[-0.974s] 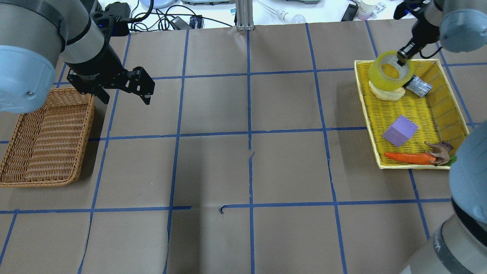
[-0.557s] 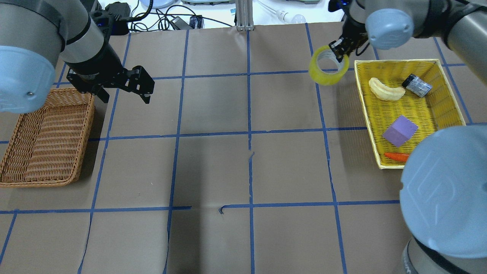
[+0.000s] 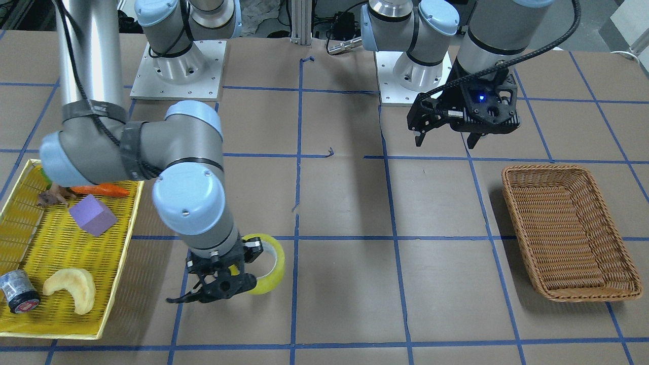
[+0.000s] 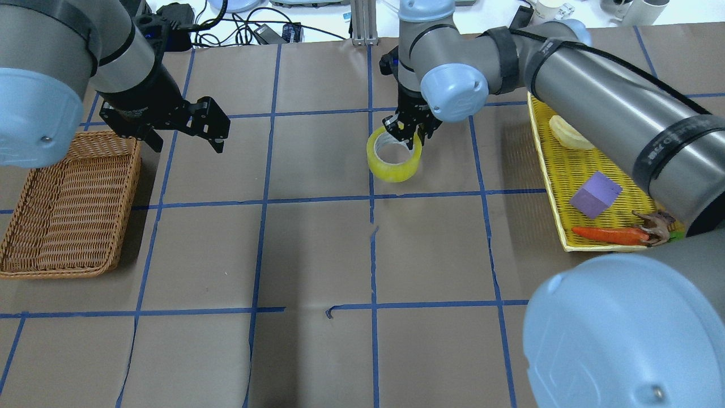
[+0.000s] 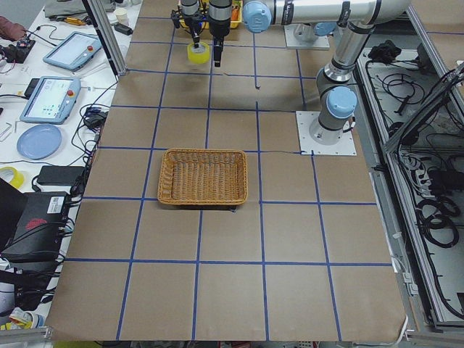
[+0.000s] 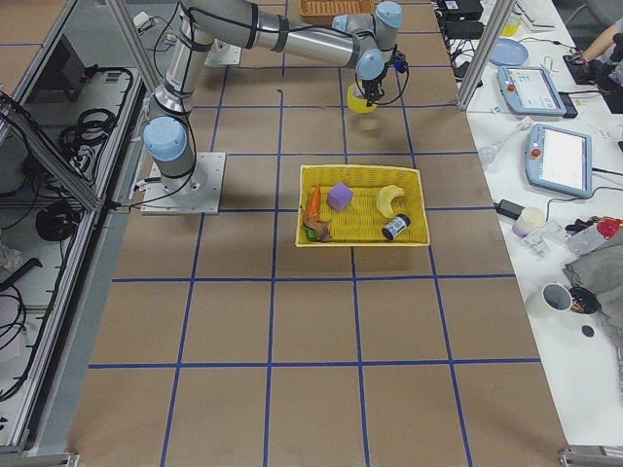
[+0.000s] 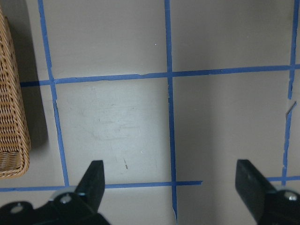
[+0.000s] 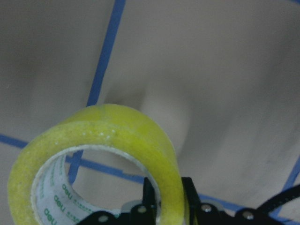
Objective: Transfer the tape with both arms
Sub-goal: 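Set the tape roll on the table center and raise the right gripper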
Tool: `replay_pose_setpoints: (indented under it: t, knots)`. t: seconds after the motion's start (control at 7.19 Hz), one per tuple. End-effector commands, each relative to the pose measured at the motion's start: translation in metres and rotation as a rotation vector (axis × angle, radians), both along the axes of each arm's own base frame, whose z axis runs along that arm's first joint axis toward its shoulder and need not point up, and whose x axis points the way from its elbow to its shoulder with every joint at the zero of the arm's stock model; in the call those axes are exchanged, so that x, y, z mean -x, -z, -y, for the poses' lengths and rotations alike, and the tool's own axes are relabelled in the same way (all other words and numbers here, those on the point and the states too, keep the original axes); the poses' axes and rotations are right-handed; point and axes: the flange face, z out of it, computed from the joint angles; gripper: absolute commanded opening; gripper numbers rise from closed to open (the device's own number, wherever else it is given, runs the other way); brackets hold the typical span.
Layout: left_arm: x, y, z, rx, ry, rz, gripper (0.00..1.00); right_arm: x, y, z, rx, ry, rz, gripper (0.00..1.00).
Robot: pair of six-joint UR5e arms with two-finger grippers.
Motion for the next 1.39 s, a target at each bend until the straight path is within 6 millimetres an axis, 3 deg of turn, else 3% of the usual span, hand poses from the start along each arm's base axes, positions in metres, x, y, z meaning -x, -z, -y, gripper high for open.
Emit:
replay_pose_setpoints:
  t: [0.0, 0.14, 0.28, 0.42, 0.56, 0.7, 0.83, 0.97, 1.25]
  knots:
    - [0.0, 0.001, 0.002, 0.0, 0.0, -0.001, 1.0, -0.032, 0.018, -0.086, -0.053, 0.019, -0.027, 0.0]
    - [0.0, 0.001, 0.002, 0.0, 0.0, -0.001, 1.0, -0.044, 0.033, -0.121, -0.044, -0.019, -0.025, 0.0]
    - [0.0, 0.002, 0.002, 0.002, 0.0, -0.001, 1.0, -0.044, 0.047, -0.142, -0.011, -0.03, -0.013, 0.0]
    - [0.0, 0.002, 0.002, 0.0, 0.0, 0.001, 1.0, -0.038, 0.063, -0.152, 0.025, -0.034, -0.011, 0.0]
    - [0.0, 0.003, 0.003, 0.0, 0.0, 0.001, 1.0, -0.039, 0.063, -0.154, 0.024, -0.028, -0.001, 0.0]
    - [0.0, 0.004, 0.003, -0.005, 0.002, -0.001, 1.0, -0.04, 0.065, -0.155, 0.02, -0.031, 0.001, 0.08]
    - [0.0, 0.004, 0.004, -0.003, 0.002, -0.001, 1.0, -0.04, 0.064, -0.154, 0.025, -0.033, 0.002, 0.47]
    - [0.0, 0.005, 0.005, -0.006, 0.0, -0.001, 1.0, -0.042, 0.055, -0.146, 0.047, -0.033, 0.012, 0.78]
    - [-0.002, 0.015, 0.009, -0.029, -0.002, 0.014, 1.0, -0.041, 0.004, -0.104, 0.091, -0.007, 0.022, 0.92]
